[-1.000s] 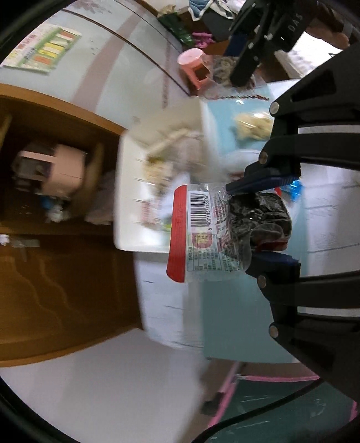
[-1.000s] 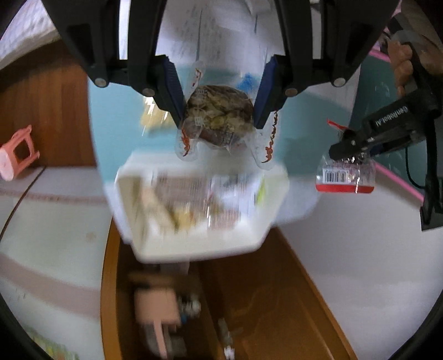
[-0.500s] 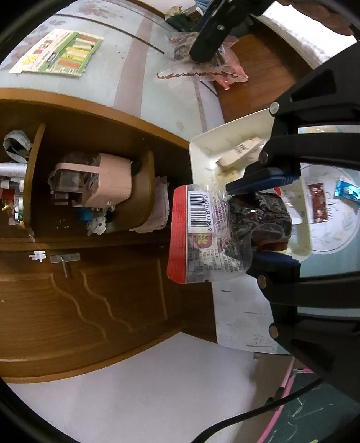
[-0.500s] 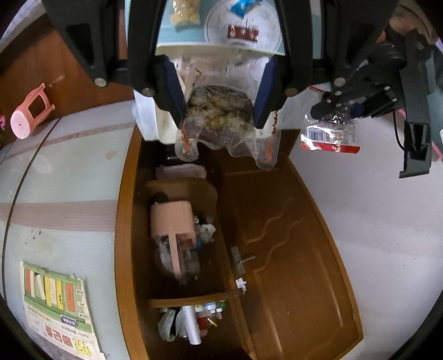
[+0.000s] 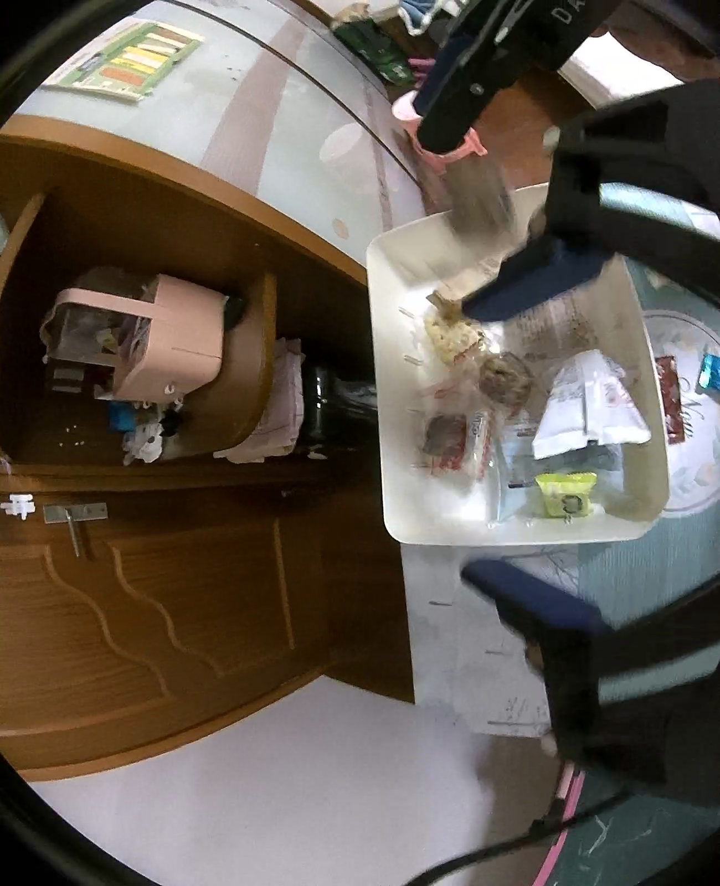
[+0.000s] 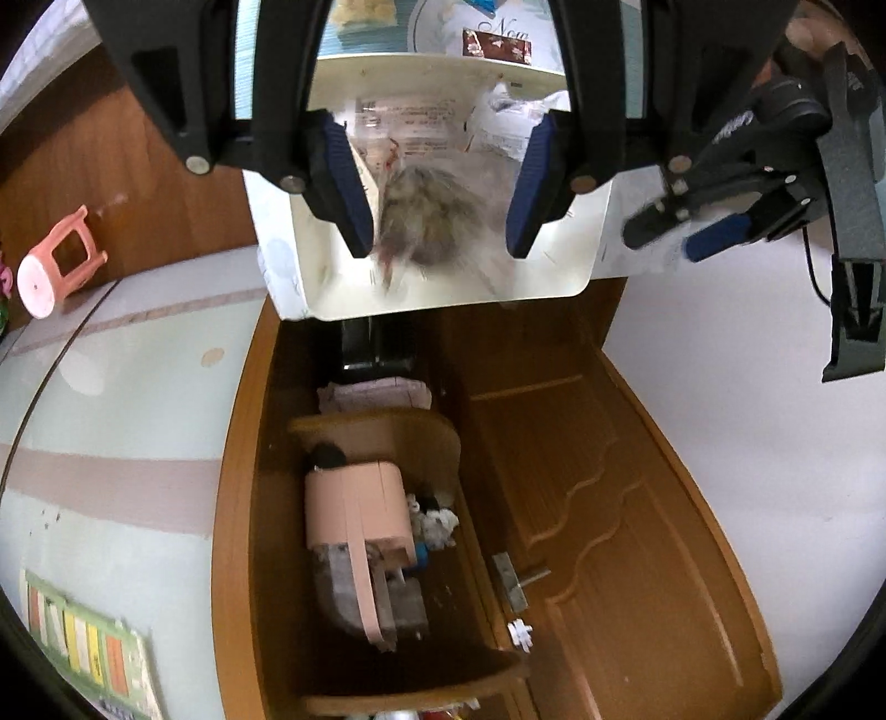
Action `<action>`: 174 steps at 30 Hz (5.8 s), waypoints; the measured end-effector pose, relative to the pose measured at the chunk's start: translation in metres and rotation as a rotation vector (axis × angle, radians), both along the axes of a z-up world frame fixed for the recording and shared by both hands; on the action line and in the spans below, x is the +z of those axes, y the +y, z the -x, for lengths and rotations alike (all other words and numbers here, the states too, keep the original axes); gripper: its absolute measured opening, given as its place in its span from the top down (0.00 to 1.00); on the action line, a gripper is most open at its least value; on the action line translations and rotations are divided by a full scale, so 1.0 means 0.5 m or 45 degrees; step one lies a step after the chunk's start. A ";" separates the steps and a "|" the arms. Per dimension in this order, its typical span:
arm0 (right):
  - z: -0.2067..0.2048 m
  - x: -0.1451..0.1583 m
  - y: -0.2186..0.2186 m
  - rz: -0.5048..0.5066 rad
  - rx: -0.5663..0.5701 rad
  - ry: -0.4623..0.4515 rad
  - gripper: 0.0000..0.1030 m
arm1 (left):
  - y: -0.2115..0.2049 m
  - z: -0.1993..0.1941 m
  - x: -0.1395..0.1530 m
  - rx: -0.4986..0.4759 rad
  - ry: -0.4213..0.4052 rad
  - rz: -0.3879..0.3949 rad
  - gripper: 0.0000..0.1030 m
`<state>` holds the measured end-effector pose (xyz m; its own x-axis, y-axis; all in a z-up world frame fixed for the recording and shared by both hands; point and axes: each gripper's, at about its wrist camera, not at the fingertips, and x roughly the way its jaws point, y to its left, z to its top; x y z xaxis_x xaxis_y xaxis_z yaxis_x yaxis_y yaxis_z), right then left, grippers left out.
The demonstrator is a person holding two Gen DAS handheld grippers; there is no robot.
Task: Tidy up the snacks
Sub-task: 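Carry both bags over the white tray and release them inside, then withdraw both tools from the tray toward the yellow-orange bar, then grasp the white and orange protein bar with the left tool and lift it, then carry the protein bar over the tray while the right tool drops the yellow snack bag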
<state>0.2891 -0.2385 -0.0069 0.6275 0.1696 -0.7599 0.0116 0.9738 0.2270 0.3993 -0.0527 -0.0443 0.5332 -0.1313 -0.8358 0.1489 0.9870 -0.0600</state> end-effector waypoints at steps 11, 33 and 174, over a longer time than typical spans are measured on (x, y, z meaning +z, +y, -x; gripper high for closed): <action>0.020 -0.004 -0.008 0.016 -0.004 0.012 0.49 | 0.029 0.021 0.001 0.010 0.018 0.032 0.09; 0.182 0.029 -0.056 0.101 0.013 -0.022 0.50 | 0.001 0.265 0.072 -0.155 -0.094 -0.002 0.09; 0.048 0.094 0.024 0.101 0.132 -0.266 0.91 | -0.008 0.036 0.106 -0.041 -0.103 -0.039 0.26</action>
